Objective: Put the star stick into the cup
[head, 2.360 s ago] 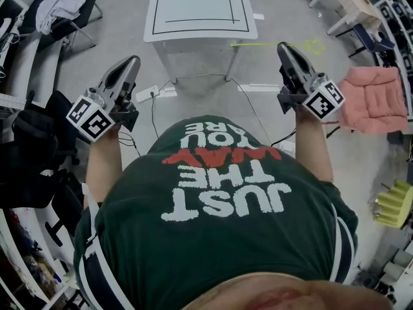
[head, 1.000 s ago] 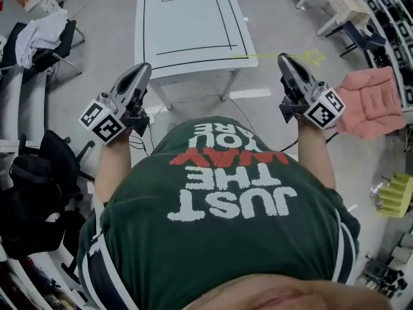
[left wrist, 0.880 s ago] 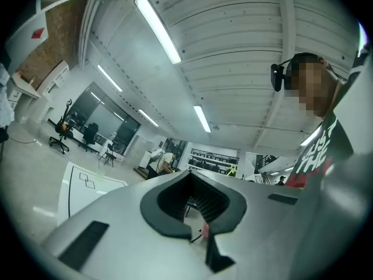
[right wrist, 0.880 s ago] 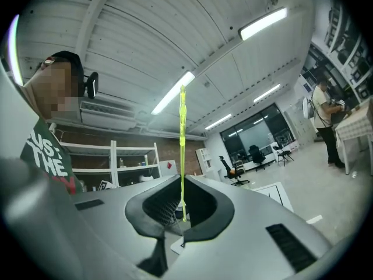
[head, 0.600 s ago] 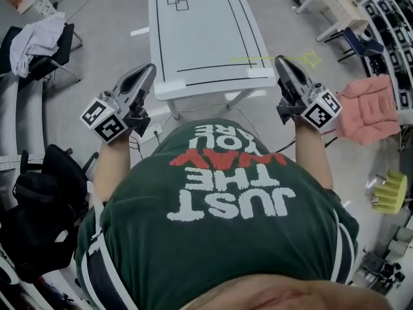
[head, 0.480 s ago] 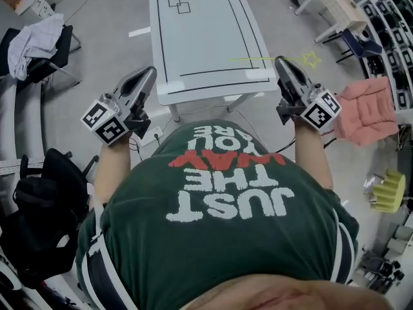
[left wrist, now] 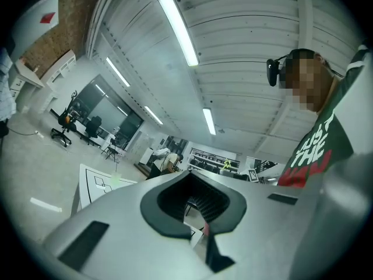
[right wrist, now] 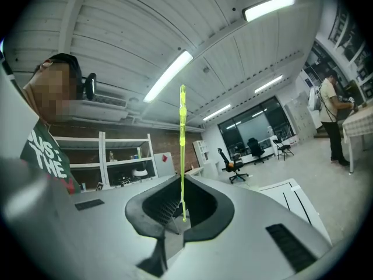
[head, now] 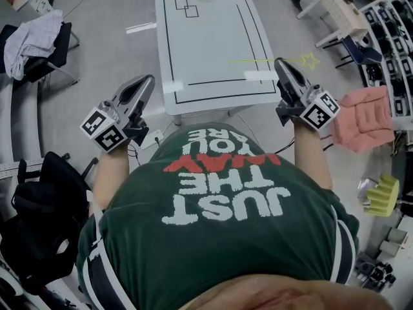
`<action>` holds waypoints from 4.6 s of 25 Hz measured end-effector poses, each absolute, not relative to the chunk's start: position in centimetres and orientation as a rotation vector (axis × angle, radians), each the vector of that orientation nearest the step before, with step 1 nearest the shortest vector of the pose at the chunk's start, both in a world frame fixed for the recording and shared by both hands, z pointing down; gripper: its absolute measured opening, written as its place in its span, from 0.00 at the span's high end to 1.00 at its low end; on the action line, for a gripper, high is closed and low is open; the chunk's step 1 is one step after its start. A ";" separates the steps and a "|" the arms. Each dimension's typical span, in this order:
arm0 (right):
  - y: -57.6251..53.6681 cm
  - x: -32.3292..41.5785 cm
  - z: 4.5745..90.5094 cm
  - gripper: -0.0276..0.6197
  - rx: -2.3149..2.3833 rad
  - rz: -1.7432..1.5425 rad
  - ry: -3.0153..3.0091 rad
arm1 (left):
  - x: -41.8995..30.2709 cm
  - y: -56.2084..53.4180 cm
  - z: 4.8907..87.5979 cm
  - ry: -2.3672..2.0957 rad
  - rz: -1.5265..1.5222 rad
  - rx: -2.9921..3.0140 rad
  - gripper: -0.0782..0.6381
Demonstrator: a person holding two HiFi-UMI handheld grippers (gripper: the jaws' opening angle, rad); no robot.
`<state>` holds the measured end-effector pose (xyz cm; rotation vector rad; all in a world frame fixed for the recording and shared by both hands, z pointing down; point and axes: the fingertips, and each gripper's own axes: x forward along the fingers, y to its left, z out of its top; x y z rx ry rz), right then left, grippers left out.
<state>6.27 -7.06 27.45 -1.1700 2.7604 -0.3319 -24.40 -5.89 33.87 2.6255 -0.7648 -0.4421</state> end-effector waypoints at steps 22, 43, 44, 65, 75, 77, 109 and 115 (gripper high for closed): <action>-27.3 16.8 31.9 0.89 -0.854 -0.454 2.826 | -11.9 -20.5 35.2 -1.073 -0.337 2.535 0.88; -45.1 15.3 33.5 0.89 -1.099 -0.417 2.879 | -13.9 -38.1 41.2 -1.001 -0.202 2.600 0.88; -46.7 14.9 33.5 0.89 -1.104 -0.407 2.889 | -14.0 -39.1 41.6 -1.007 -0.201 2.593 0.88; -68.4 7.9 45.6 0.89 -1.122 -0.339 3.101 | -10.2 -56.1 52.0 -0.967 -0.149 2.594 0.88; -70.5 5.8 50.8 0.89 -1.115 -0.399 3.197 | -8.0 -58.1 55.0 -0.917 -0.131 2.591 0.88; -70.7 5.6 51.5 0.89 -1.114 -0.410 3.211 | -7.8 -58.2 55.4 -0.912 -0.135 2.584 0.88; -68.5 6.5 56.8 0.53 -1.170 -0.601 3.326 | -6.5 -56.2 56.6 -0.865 -0.115 2.572 0.88; -68.1 6.8 56.3 0.53 -1.179 -0.608 3.316 | -6.5 -56.2 55.8 -0.879 -0.120 2.584 0.88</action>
